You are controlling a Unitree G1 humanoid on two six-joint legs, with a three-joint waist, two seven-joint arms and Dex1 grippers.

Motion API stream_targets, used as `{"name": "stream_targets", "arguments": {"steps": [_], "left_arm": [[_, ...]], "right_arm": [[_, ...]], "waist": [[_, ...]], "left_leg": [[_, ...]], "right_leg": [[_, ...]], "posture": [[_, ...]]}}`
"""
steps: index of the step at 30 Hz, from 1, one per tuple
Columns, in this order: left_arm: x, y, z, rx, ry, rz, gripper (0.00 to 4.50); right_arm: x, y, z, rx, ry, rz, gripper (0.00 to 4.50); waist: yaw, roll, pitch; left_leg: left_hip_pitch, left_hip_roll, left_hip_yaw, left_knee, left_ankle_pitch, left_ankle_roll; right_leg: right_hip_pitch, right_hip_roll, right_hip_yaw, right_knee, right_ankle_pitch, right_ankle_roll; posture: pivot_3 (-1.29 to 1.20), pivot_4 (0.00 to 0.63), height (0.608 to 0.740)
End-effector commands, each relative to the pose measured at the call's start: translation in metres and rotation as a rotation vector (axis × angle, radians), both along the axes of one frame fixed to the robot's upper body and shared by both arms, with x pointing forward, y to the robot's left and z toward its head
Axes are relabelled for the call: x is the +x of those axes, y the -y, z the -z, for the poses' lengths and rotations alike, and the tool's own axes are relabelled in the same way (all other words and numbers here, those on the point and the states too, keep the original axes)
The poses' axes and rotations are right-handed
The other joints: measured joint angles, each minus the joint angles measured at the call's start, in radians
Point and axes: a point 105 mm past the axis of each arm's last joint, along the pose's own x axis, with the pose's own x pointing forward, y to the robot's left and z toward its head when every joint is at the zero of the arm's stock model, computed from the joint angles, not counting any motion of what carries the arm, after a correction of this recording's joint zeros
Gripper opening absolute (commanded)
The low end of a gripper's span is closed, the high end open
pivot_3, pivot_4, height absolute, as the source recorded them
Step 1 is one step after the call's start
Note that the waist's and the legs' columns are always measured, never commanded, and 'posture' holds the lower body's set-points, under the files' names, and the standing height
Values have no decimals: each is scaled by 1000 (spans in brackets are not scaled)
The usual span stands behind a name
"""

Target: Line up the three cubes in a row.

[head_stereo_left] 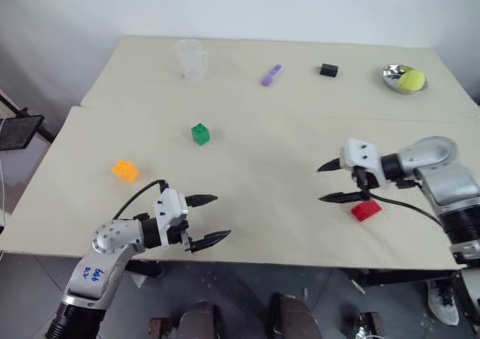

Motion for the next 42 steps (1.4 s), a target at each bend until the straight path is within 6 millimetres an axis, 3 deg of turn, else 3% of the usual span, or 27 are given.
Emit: {"name": "stream_targets", "arguments": {"steps": [1,3,9,13,15,22,29,37,40,42], "left_arm": [[0,6,-6,-5,37,22,4500],[1,6,-7,-8,38,22,4500],[0,9,-3,-20,25,22,4500],[1,12,-3,-25,26,32,4500],[3,13,-4,-23,28,35,4500],[5,11,-6,-12,36,40,4500],[5,9,-6,-6,35,37,4500],[4,9,-5,-3,31,42,4500],[3,7,-4,2,26,43,4500],[4,5,-3,7,23,44,4500]], "right_arm": [[-13,27,-26,29,68,24,4400],[-23,36,-26,46,39,34,3975],[-40,75,-1,-2,-24,169,1880],[-34,79,6,13,-7,214,457],[-31,79,12,14,-14,226,52],[-24,89,32,-16,-32,309,52],[-20,116,38,-71,-22,421,52],[-18,142,11,1,69,510,52],[-29,146,-2,33,20,509,606],[-36,140,-14,24,13,445,1251]], "waist": [[-2,0,0],[-3,0,0],[-3,0,0],[-4,0,0],[-4,0,0],[-2,0,0],[-3,1,0],[-2,1,0],[-2,2,0],[-2,2,0]], "left_leg": [[0,0,0,0,0,0],[2,1,1,0,0,-1],[4,1,2,1,0,0],[5,1,1,2,0,0],[5,1,1,2,0,0],[5,1,1,3,0,0],[5,1,1,3,0,0],[5,1,3,3,0,0],[5,1,3,2,0,0],[5,1,3,2,0,0]], "right_leg": [[0,0,0,0,0,0],[1,0,1,1,0,0],[2,0,2,1,0,0],[2,0,3,1,0,0],[2,0,4,2,0,0],[3,0,3,2,0,0],[3,0,3,2,0,0],[3,0,3,2,0,0],[3,0,3,2,0,0],[3,0,3,2,0,0]], "posture": [[0,150,740],[0,150,740],[0,150,740],[0,150,740],[0,150,740],[0,150,740],[0,150,740],[0,150,740],[0,150,740],[0,150,740]]}}
